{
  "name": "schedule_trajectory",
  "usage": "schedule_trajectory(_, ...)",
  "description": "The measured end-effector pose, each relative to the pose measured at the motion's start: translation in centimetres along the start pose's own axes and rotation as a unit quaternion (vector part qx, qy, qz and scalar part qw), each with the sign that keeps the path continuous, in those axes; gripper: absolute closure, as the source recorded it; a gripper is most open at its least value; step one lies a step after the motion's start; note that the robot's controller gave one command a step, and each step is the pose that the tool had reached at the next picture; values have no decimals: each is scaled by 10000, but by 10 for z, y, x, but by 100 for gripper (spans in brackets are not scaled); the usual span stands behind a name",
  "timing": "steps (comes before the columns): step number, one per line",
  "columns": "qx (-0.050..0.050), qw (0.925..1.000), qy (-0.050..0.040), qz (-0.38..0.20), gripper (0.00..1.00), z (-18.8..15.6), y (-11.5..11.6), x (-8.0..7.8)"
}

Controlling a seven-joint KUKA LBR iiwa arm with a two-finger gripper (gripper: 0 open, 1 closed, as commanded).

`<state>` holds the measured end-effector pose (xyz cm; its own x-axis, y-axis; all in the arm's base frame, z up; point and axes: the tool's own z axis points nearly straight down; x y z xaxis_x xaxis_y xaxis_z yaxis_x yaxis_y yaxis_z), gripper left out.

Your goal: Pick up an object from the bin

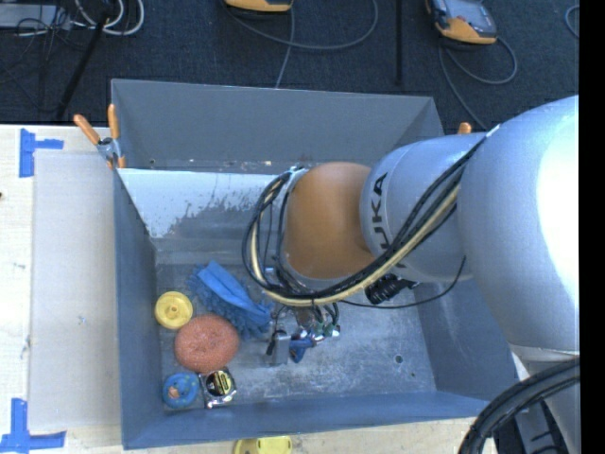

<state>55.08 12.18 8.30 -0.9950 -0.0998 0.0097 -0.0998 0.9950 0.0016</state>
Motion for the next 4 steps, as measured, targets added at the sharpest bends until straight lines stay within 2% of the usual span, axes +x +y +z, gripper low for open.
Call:
schedule_trajectory(1, 6, 10000, -54, -52, 100, 13, -26, -49)
schedule_trajectory(2, 6, 10000, -54, -49, 100, 13, -26, -49)
schedule_trajectory(3, 6, 9996, -56, 277, 100, -115, -65, -21)
schedule_trajectory(4, 5, 9996, -56, 280, 0, -115, -65, -21)
